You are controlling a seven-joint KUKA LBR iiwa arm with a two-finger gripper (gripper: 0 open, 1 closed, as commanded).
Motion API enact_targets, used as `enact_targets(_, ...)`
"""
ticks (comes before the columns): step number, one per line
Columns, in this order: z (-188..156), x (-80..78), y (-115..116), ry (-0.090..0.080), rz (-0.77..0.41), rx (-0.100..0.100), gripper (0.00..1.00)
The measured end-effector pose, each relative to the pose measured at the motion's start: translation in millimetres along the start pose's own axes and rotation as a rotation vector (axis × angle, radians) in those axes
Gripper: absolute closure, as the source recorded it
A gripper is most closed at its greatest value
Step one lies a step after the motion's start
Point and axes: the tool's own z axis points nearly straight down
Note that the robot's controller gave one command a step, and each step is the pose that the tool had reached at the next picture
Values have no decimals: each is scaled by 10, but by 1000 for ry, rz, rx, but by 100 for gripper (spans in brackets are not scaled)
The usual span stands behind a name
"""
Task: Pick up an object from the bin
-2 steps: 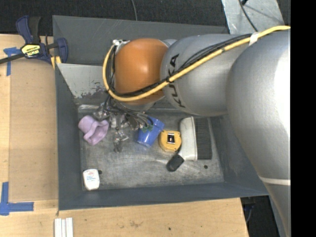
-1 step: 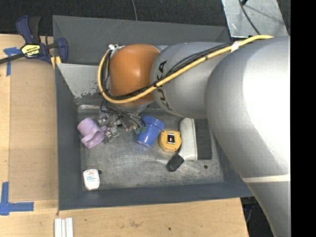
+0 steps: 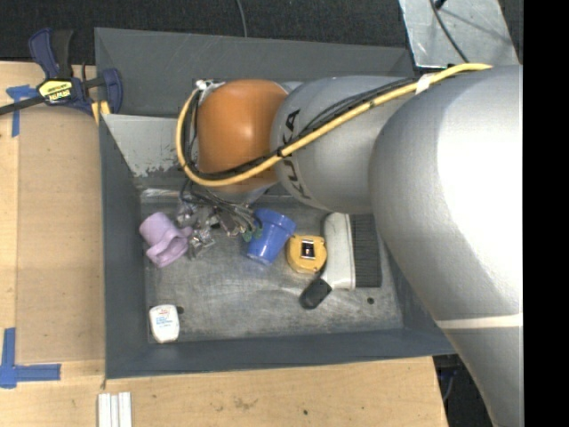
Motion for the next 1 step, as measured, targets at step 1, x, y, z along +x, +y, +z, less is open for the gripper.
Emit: enact_targets(1, -8, 121, 239, 10, -147, 18, 100)
